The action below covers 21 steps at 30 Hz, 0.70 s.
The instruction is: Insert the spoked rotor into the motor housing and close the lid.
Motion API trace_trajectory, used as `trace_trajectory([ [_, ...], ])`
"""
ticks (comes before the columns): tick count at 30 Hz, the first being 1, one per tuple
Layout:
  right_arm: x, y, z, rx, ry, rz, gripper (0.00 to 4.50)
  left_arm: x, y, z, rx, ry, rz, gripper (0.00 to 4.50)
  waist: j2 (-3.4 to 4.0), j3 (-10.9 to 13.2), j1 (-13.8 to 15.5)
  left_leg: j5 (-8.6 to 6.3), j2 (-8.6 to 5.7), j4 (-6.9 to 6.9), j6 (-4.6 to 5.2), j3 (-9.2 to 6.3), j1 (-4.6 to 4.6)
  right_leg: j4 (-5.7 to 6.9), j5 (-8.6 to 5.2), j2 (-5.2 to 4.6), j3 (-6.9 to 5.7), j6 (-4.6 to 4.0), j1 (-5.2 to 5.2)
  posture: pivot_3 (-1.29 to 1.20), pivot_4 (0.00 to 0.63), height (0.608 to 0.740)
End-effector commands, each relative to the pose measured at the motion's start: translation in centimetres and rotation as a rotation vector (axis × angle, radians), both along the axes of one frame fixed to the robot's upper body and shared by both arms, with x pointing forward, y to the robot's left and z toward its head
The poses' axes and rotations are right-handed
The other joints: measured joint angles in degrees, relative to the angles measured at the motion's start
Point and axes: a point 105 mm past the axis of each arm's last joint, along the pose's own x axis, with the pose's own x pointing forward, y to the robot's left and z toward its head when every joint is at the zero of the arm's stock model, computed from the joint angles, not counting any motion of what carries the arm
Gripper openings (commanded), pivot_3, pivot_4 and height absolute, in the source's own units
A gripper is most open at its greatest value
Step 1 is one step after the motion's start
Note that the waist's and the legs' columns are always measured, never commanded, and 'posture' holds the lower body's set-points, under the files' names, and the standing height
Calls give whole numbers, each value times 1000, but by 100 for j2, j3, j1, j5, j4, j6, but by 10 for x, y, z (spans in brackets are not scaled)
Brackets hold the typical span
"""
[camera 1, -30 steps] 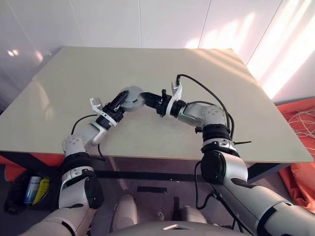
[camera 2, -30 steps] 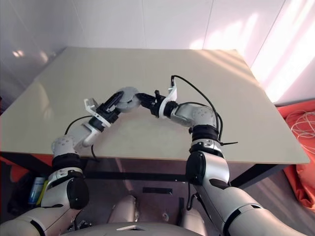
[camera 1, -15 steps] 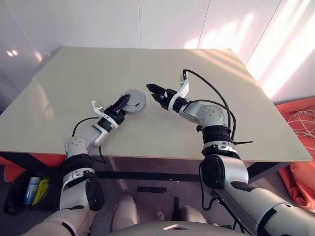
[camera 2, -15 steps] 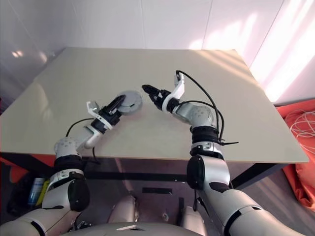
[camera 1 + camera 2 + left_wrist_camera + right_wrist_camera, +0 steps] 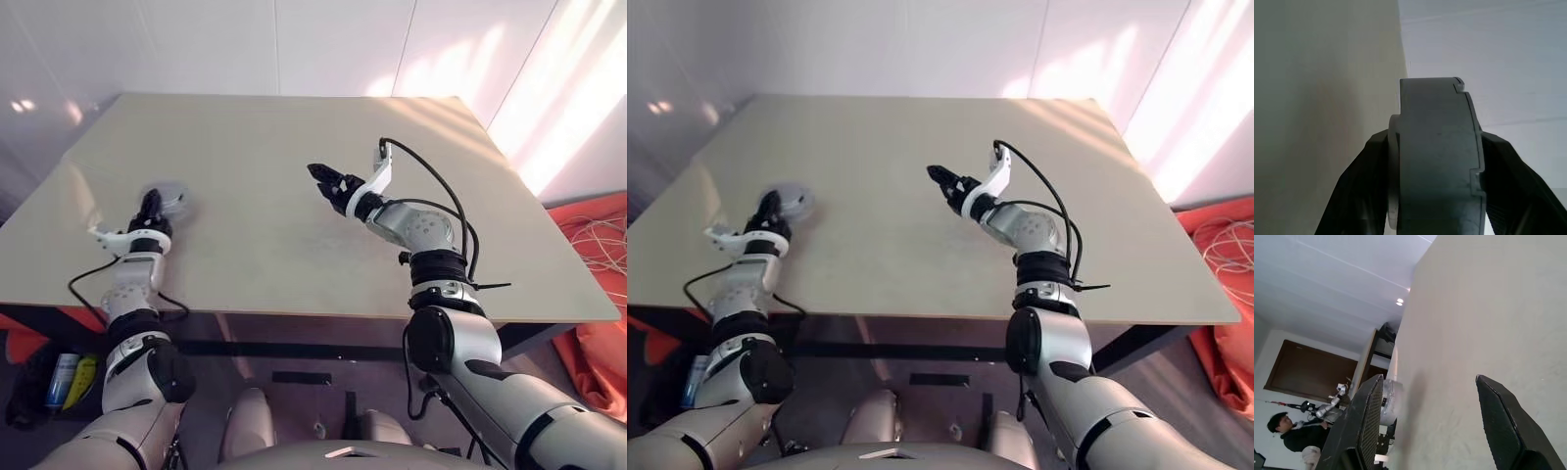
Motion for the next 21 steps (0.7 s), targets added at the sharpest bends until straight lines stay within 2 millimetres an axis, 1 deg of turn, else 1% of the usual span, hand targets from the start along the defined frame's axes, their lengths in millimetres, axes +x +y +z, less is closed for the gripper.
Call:
trace_trajectory([
  [1, 2, -1, 12, 11, -40, -8, 3390, 7, 6, 22, 37, -50, 33, 2257, -3, 2, 45, 0, 1, 2, 0, 0, -2, 0, 2, -1, 0, 4, 1, 0, 0, 740],
  [8, 2, -2, 12, 6, -43, -13, 3390, 10, 1, 18, 35, -29, 27, 2257, -6, 2, 40, 2, 21, 20, -3, 0, 12, 3, 14, -6, 1, 9, 18, 0, 0, 740],
  [9, 3, -2, 12, -1, -47, -19, 3390, 11, 2, 15, 57, -4, 34, 2257, -6, 2, 36, 3, 23, 20, -5, 0, 12, 4, 15, -6, 1, 7, 18, 0, 0, 740],
  [11, 4, -4, 12, -8, -51, -30, 3417, 11, 2, 12, 87, 32, 38, 2883, -6, 1, 35, 4, 23, 21, -7, -1, 13, 5, 16, -6, 1, 8, 18, 0, 0, 740],
  [12, 4, -4, 12, -8, -52, -31, 3417, 12, 2, 10, 91, 43, 40, 3112, -7, 1, 34, 4, 23, 21, -7, -1, 12, 5, 17, -6, 1, 8, 19, 0, 0, 740],
  [13, 4, -4, 12, -8, -52, -32, 3417, 12, 3, 9, 89, 50, 43, 3481, -7, 1, 33, 4, 22, 21, -7, 0, 13, 5, 17, -6, 1, 8, 19, 0, 0, 740],
  [14, 4, -4, 12, -7, -52, -32, 3417, 12, 4, 8, 89, 57, 50, 3721, -7, 1, 34, 4, 22, 21, -6, 0, 12, 4, 17, -6, 1, 8, 19, 0, 0, 740],
  [16, 5, -4, 12, -8, -53, -34, 3417, 10, 8, 4, 88, 86, 72, 4401, -6, 1, 36, 4, 22, 21, -7, 0, 15, 5, 17, -6, 1, 8, 20, 0, 0, 740],
  [19, 6, -5, 10, -17, -47, -43, 3417, 6, 21, -6, 88, 163, 138, 4457, -5, 0, 1, 5, 23, 20, -9, 0, 31, 11, 17, -6, 2, 8, 28, 0, 0, 740],
  [21, 7, -5, 8, -25, -41, -49, 3417, 0, 32, -14, 97, 226, 198, 4457, -5, 0, -24, 6, 22, 18, -10, 1, 53, 10, 11, -6, 5, -2, 43, 0, 0, 740],
])
